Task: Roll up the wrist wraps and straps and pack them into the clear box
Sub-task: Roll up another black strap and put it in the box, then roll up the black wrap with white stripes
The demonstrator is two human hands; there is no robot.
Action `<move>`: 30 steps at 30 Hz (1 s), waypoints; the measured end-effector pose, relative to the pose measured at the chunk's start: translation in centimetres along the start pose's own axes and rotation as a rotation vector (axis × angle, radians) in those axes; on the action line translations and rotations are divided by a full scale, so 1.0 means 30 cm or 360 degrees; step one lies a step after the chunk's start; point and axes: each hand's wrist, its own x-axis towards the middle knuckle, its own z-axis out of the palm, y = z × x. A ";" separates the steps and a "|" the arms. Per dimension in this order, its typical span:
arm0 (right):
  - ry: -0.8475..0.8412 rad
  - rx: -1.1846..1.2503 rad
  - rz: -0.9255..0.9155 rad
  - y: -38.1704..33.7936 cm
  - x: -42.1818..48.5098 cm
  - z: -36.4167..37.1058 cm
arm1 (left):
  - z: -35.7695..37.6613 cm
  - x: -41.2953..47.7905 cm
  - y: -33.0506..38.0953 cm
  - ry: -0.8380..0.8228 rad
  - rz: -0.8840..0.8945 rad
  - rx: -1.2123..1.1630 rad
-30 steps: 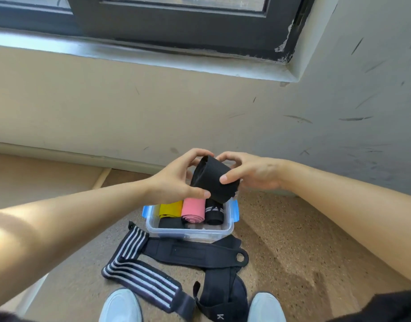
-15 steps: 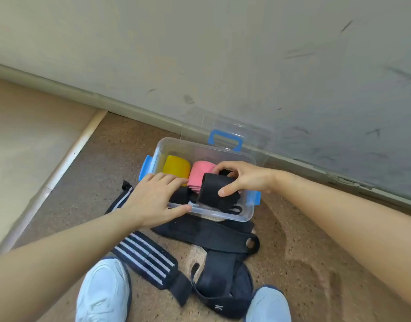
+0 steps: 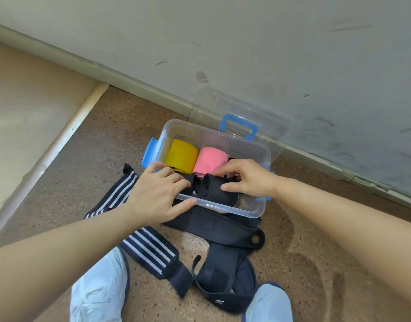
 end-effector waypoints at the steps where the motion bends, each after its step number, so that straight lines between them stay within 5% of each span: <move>1: -0.0016 -0.0057 -0.0028 -0.003 0.001 0.005 | 0.000 0.001 0.000 0.0002 -0.0001 0.0002; 9: 0.0046 -0.0594 -0.0015 -0.037 0.085 0.105 | 0.012 -0.001 -0.002 0.0061 0.0018 0.0012; 16: -0.0028 -0.0540 -0.0002 -0.057 0.076 0.068 | -0.010 0.002 0.001 0.0006 0.0046 0.0053; 23: 0.0519 -0.0135 -0.0107 -0.184 -0.263 0.132 | -0.027 -0.051 0.033 0.0311 0.0086 -0.0117; 26: 0.0299 -0.0053 -0.0007 -0.202 -0.381 0.231 | -0.025 -0.136 0.089 0.0450 0.0409 -0.0183; 30: -0.0184 -0.0039 0.0264 -0.165 -0.425 0.410 | 0.057 -0.242 0.168 -0.0152 0.0641 -0.0387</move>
